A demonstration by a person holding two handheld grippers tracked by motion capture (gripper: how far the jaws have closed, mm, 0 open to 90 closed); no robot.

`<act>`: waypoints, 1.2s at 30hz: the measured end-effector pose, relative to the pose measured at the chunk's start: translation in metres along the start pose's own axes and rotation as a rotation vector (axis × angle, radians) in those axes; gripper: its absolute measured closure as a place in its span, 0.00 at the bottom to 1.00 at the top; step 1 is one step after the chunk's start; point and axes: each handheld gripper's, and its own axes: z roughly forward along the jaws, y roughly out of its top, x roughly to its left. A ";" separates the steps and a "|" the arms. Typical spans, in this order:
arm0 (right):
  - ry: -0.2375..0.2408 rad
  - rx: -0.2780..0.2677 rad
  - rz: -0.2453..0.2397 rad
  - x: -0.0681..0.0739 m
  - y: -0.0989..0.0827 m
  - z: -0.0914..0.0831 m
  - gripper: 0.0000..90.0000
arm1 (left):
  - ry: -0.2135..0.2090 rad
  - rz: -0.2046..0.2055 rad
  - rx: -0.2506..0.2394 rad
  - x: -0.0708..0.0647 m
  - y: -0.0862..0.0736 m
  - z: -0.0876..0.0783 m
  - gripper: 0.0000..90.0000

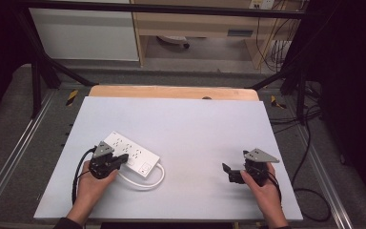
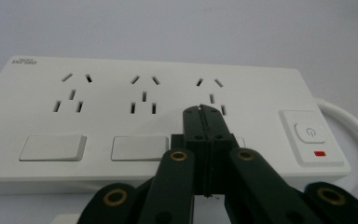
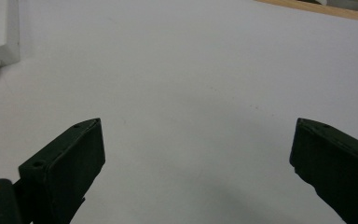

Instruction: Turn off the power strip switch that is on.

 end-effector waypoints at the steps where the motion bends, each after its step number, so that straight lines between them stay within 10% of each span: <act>1: 0.000 0.000 0.000 0.000 0.000 0.000 0.04 | 0.000 0.001 0.000 0.000 0.000 0.000 1.00; 36: 0.001 0.002 -0.004 0.000 0.000 0.000 0.04 | 0.011 0.018 0.007 0.001 -0.001 0.001 1.00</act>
